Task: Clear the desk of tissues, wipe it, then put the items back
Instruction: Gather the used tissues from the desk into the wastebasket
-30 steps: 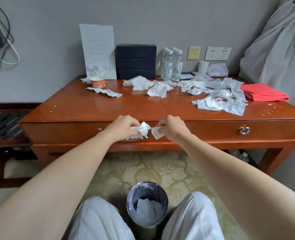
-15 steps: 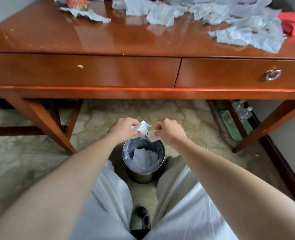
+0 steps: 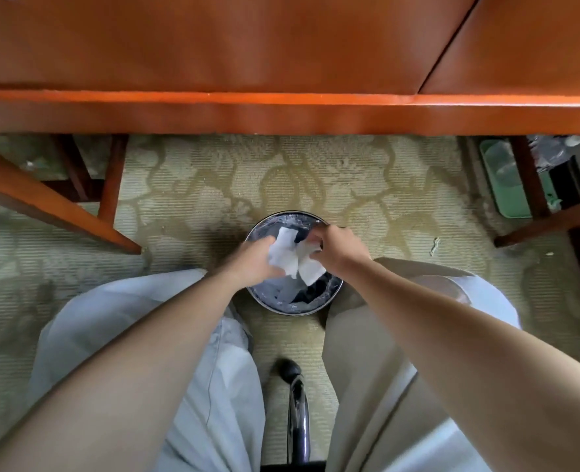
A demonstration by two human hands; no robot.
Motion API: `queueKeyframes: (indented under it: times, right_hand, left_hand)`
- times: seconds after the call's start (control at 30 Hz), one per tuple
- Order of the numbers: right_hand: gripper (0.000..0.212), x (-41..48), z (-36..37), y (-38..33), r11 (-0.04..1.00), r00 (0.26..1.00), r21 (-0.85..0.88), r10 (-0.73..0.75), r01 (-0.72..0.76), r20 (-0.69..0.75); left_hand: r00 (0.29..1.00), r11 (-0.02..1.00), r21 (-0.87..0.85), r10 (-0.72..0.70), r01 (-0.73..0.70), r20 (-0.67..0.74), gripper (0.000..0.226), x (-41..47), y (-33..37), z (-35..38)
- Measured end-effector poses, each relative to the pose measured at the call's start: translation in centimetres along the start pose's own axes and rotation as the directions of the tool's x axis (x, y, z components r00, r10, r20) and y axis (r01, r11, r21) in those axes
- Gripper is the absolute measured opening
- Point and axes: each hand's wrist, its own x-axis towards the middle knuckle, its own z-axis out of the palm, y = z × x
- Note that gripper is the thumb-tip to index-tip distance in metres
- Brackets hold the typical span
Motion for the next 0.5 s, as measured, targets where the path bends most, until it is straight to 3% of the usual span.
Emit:
queueKeyframes:
  times: [0.07, 0.13, 0.5]
  right_hand:
    - [0.028, 0.5, 0.7, 0.4, 1.0, 1.0, -0.02, -0.003, 0.004, 0.03]
    - [0.029, 0.8, 0.9, 0.6, 1.0, 0.999, -0.02, 0.005, -0.004, 0.036]
    - [0.028, -2.8, -2.3, -2.3, 0.999, 0.998, 0.021, -0.049, 0.05, -0.04]
  left_hand:
    - [0.992, 0.999, -0.035, -0.019, 0.023, 0.129, 0.079, 0.5, -0.6, 0.7]
    - [0.991, 1.0, -0.027, -0.009, 0.013, 0.134, 0.095, 0.8, -0.9, 0.9]
    - [0.995, 0.983, 0.161, 0.094, -0.088, -0.029, 0.074, -3.4, 0.4, -3.8]
